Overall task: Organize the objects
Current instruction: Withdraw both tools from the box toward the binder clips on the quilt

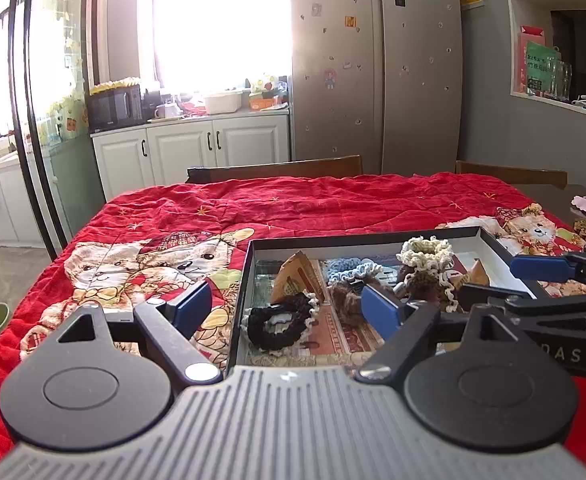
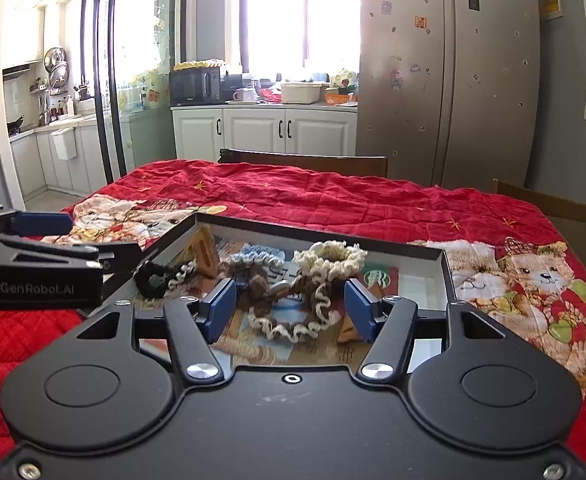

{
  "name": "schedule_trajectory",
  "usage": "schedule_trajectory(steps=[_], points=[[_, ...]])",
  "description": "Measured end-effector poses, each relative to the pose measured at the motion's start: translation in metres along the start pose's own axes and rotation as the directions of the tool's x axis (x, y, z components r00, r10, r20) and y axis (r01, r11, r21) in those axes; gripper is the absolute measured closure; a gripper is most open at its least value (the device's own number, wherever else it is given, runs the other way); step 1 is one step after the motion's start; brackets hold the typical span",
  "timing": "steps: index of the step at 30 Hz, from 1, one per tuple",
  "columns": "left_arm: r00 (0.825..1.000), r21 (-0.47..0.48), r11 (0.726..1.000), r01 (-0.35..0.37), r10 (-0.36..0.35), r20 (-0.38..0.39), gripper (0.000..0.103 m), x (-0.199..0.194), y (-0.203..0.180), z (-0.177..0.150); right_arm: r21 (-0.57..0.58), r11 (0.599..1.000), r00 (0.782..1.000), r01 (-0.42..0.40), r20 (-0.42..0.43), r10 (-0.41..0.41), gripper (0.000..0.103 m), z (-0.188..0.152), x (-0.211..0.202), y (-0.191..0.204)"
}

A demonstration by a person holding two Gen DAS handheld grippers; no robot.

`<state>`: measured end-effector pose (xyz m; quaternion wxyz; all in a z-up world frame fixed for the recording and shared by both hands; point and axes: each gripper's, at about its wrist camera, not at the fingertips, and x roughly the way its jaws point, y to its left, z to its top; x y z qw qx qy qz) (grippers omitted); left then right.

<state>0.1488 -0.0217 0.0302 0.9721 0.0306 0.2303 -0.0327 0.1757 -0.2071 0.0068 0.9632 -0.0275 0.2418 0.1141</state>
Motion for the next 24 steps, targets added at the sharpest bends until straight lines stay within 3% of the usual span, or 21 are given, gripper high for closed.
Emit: schedule_trajectory(steps=[24], points=[[1.000,0.051,0.999,0.020,-0.020,-0.006,0.010,-0.051,0.005,-0.032,0.024,0.999,1.000,0.021,-0.020,-0.021,0.040,-0.035,-0.056,0.002]])
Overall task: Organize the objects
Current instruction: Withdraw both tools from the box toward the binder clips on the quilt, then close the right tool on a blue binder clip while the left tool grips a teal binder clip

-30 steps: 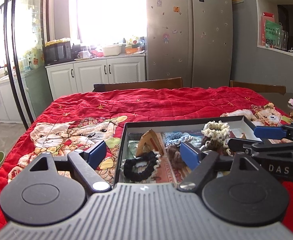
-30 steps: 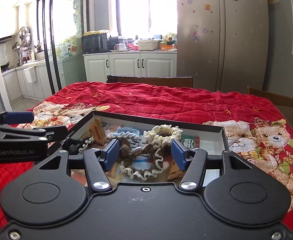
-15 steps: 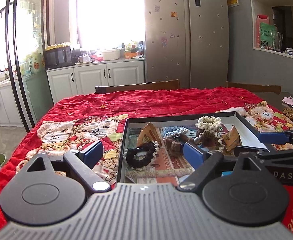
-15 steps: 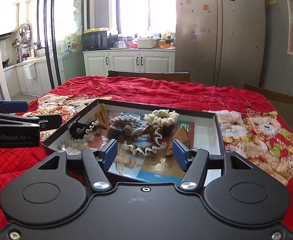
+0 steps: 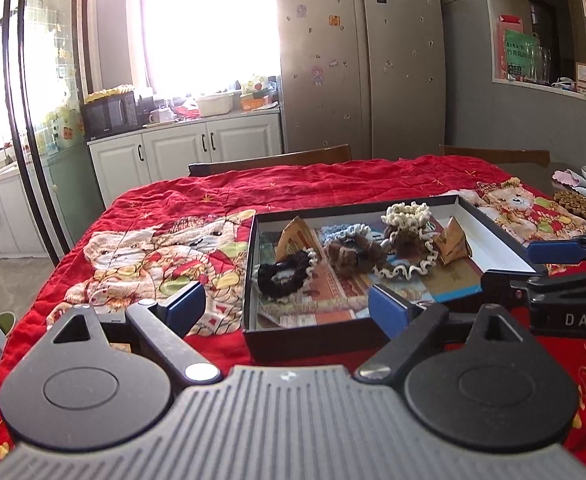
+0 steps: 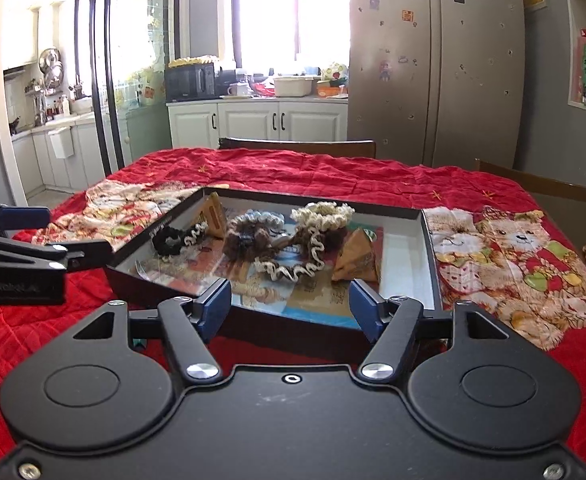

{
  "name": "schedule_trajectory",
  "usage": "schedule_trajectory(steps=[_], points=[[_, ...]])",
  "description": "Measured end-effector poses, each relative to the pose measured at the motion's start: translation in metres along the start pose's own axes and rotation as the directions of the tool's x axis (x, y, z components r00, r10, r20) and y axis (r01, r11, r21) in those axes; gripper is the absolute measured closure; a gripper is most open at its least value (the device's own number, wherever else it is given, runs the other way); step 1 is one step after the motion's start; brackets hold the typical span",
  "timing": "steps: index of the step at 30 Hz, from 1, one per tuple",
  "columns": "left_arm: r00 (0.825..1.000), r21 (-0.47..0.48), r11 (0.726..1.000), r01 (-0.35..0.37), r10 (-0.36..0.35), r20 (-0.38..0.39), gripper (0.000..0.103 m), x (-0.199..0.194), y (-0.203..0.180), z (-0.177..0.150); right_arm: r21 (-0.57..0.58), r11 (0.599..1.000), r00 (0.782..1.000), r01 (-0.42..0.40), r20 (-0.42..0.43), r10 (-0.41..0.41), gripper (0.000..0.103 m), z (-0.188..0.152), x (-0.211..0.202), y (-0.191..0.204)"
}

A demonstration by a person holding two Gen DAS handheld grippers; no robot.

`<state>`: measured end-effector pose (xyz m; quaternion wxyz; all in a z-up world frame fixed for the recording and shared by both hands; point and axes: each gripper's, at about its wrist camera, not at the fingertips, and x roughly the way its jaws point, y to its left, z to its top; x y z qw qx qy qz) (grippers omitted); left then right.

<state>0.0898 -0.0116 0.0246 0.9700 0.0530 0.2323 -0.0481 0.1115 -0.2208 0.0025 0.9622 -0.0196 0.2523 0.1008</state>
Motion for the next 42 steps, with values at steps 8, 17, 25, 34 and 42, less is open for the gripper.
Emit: schedule_trajectory(steps=[8,17,25,34,42], points=[[1.000,0.008,1.000,0.007,-0.007,-0.024,0.009,-0.006,0.007,-0.011,0.005,1.000,0.999,0.013,-0.031,-0.013,0.040,-0.016,-0.010,-0.004],[0.998,0.019,1.000,0.012,-0.011,-0.057,0.009,-0.006,0.011,-0.022,-0.018,1.000,0.997,0.022,-0.071,-0.023,0.040,-0.036,-0.020,-0.006],[0.996,0.068,0.995,0.070,-0.065,-0.068,0.009,-0.004,0.005,-0.035,-0.075,0.997,0.997,-0.008,-0.083,0.002,0.040,-0.052,-0.024,0.007],[0.982,0.061,0.984,0.165,-0.158,-0.099,0.010,0.014,0.006,-0.047,-0.085,0.996,0.996,-0.041,-0.085,0.034,0.040,-0.065,-0.023,0.011],[0.970,0.029,0.976,0.215,-0.210,-0.122,0.013,0.032,0.008,-0.053,-0.069,0.997,0.993,-0.038,-0.111,0.030,0.045,-0.075,-0.011,0.010]])
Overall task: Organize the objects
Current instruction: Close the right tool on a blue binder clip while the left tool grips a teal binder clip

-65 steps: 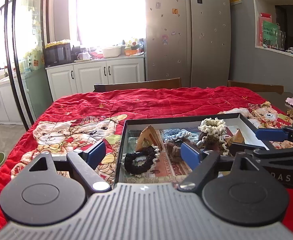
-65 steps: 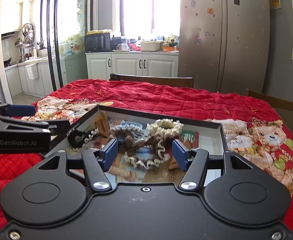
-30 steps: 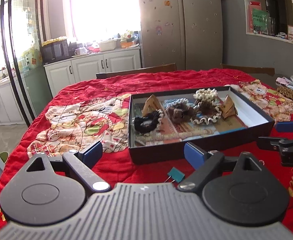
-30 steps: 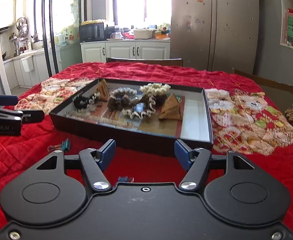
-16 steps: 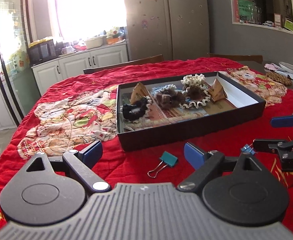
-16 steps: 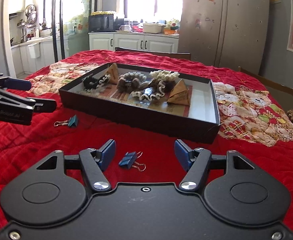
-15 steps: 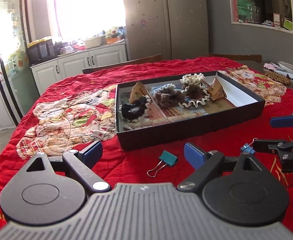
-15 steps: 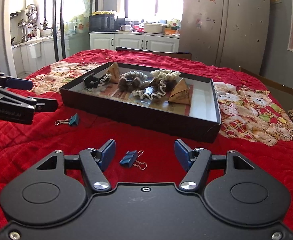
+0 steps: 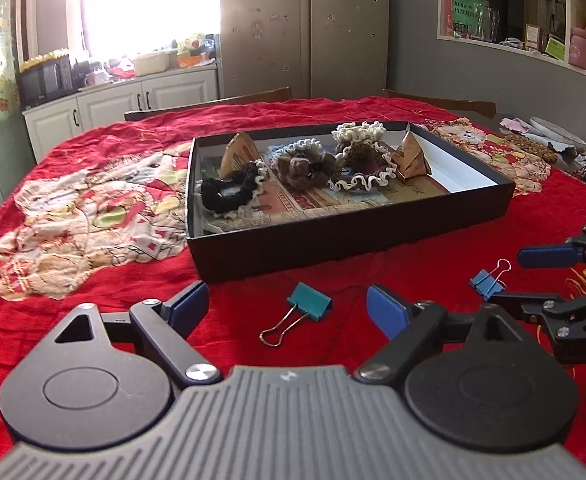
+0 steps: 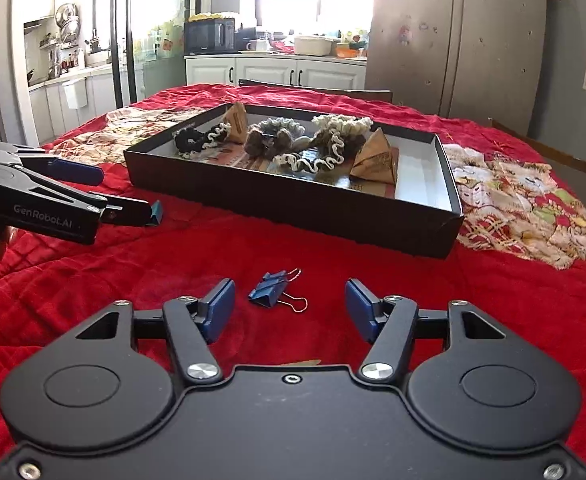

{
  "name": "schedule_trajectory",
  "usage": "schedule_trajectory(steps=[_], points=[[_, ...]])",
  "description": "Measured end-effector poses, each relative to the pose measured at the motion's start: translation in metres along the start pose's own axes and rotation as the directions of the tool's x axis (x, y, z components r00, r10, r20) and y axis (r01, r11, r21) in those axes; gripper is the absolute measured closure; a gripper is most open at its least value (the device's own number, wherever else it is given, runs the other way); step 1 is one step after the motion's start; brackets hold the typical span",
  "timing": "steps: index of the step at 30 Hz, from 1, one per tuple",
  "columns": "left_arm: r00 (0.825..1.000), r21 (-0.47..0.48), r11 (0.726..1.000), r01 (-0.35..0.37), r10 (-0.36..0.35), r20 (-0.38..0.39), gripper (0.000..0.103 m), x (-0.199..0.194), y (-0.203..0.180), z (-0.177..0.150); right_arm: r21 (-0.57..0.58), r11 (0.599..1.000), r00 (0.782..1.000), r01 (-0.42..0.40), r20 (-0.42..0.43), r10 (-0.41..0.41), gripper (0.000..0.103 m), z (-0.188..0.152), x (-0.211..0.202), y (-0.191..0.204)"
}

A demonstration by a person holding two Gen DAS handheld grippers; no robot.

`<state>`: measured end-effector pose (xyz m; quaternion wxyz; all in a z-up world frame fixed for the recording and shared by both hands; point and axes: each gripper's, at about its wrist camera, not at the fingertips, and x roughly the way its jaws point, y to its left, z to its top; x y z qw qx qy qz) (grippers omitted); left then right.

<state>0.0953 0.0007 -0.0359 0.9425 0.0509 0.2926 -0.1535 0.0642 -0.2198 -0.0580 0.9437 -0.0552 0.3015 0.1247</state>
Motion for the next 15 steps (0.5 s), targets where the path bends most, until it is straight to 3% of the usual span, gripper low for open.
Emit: schedule_trajectory(steps=[15], points=[[0.998,-0.001,0.999,0.043,-0.043,-0.044,0.029,0.022,0.001,-0.004,-0.014,1.000,1.000,-0.020,-0.018,0.020,0.057,-0.002,0.010,0.003]])
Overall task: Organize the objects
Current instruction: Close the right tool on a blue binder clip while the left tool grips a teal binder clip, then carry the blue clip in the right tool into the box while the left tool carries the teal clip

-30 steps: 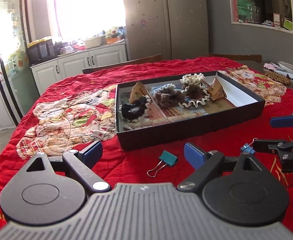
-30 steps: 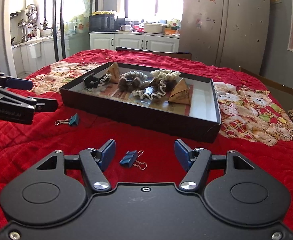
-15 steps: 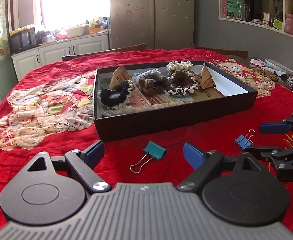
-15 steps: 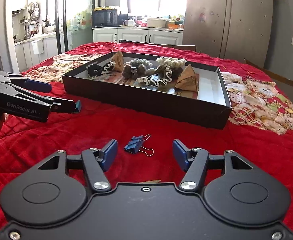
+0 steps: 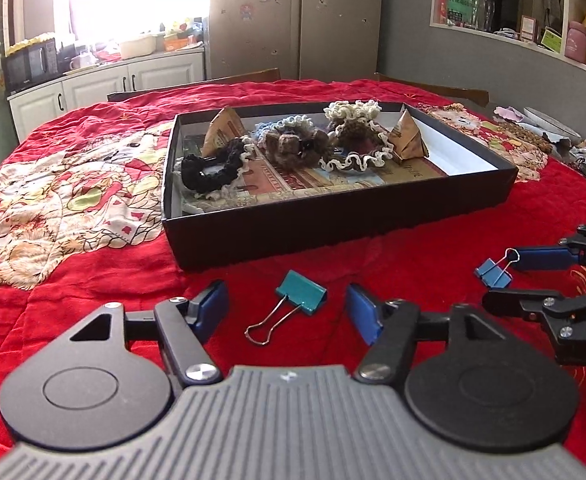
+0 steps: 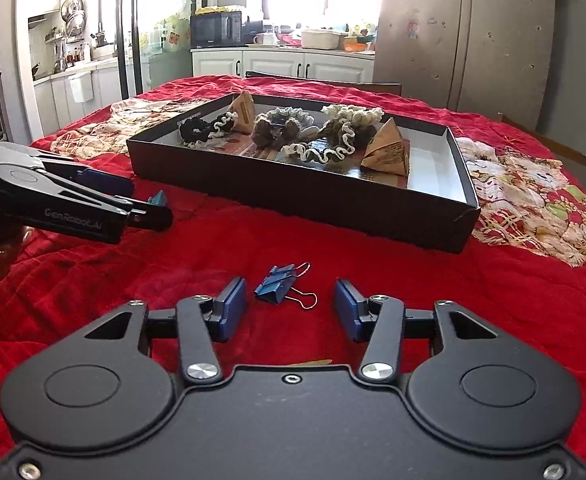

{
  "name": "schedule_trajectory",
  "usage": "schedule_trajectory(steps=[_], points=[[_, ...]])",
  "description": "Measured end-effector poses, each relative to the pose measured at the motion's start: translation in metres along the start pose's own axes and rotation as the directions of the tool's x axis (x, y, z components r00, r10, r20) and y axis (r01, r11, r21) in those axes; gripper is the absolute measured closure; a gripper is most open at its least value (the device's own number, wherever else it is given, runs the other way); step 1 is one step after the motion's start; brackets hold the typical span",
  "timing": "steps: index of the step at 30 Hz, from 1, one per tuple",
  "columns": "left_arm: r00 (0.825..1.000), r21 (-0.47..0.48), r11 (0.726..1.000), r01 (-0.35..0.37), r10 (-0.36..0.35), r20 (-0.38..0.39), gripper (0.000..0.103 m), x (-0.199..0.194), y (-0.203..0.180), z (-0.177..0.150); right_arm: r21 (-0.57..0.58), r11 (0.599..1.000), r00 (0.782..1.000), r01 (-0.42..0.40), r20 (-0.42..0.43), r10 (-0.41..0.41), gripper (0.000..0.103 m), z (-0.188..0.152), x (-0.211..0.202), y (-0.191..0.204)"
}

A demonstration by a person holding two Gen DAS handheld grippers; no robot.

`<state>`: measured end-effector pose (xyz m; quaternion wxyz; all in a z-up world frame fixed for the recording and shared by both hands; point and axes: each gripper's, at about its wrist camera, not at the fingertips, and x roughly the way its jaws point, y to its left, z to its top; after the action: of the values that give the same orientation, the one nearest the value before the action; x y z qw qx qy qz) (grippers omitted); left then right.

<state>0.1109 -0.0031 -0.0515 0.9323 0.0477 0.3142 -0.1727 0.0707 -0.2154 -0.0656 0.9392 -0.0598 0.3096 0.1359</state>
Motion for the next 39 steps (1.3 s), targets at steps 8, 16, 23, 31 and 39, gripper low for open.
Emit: schedule_trajectory(steps=[8,16,23,31,39], points=[[1.000,0.026,1.000,0.016,-0.016,-0.001,0.039,0.006,-0.006,0.002,-0.006,1.000,1.000,-0.005,-0.003,0.005,0.063,0.000,0.002,0.001],[1.000,0.038,0.999,0.027,-0.027,-0.003,0.062,0.007,-0.013,0.004,-0.007,1.000,1.000,-0.015,-0.004,0.015,0.070,0.000,0.003,0.001],[0.999,0.052,0.998,0.038,-0.038,-0.001,0.073,0.007,-0.017,0.003,-0.007,1.000,1.000,-0.015,-0.004,0.015,0.070,0.000,0.002,0.001],[0.999,0.052,0.998,0.036,-0.036,0.002,0.074,0.006,-0.018,0.003,-0.009,1.000,1.000,-0.017,-0.003,0.017,0.071,0.000,0.002,0.001],[0.999,0.033,0.998,0.051,-0.051,-0.001,0.074,0.002,-0.015,0.003,-0.008,1.000,1.000,-0.021,0.003,0.021,0.071,0.001,0.001,0.002]])
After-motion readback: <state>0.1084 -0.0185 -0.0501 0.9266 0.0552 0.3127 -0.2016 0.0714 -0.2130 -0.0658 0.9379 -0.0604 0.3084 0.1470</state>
